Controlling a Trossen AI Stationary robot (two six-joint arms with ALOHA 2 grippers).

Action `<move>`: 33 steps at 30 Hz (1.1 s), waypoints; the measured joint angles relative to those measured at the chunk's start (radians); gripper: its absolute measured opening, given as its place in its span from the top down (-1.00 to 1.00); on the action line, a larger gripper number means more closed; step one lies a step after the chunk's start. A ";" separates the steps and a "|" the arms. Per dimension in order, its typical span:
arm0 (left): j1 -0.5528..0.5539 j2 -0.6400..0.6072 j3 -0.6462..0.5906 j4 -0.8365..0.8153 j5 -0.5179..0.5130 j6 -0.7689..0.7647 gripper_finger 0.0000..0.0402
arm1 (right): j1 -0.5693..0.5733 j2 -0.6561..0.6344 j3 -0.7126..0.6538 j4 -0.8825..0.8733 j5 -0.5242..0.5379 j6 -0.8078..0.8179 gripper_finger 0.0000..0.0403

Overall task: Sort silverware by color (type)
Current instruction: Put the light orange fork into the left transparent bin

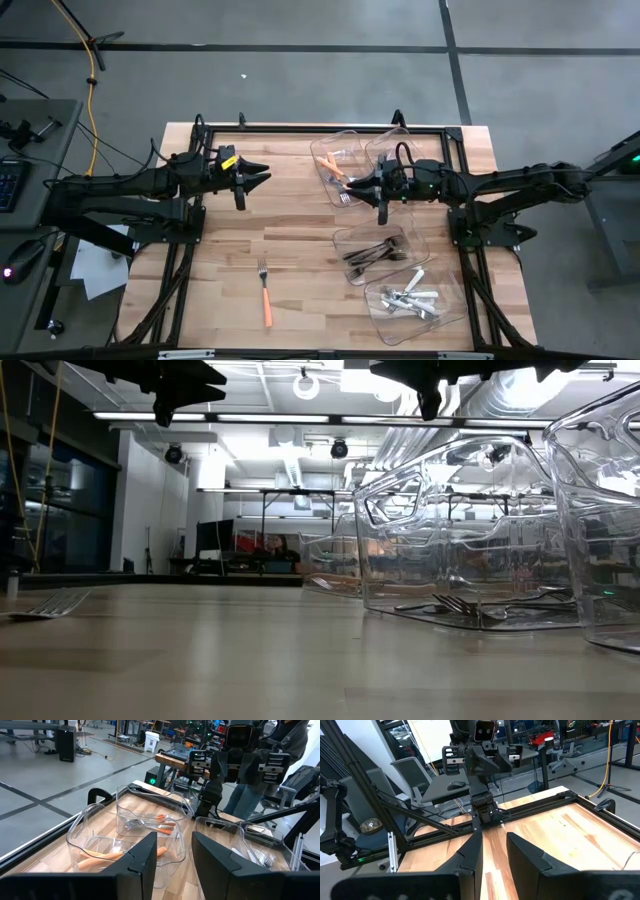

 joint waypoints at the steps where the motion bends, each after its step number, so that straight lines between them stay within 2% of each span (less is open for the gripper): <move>1: 0.000 0.000 0.000 0.000 0.000 0.000 0.45 | 0.000 0.000 0.000 0.000 0.000 0.000 0.65; 23: 0.000 0.000 0.000 0.000 -0.003 -0.009 0.44 | 0.000 0.000 0.000 0.000 0.000 0.003 0.65; 33: 0.000 0.000 0.000 0.001 0.014 -0.057 0.20 | 0.000 0.000 0.000 0.000 0.000 0.003 0.65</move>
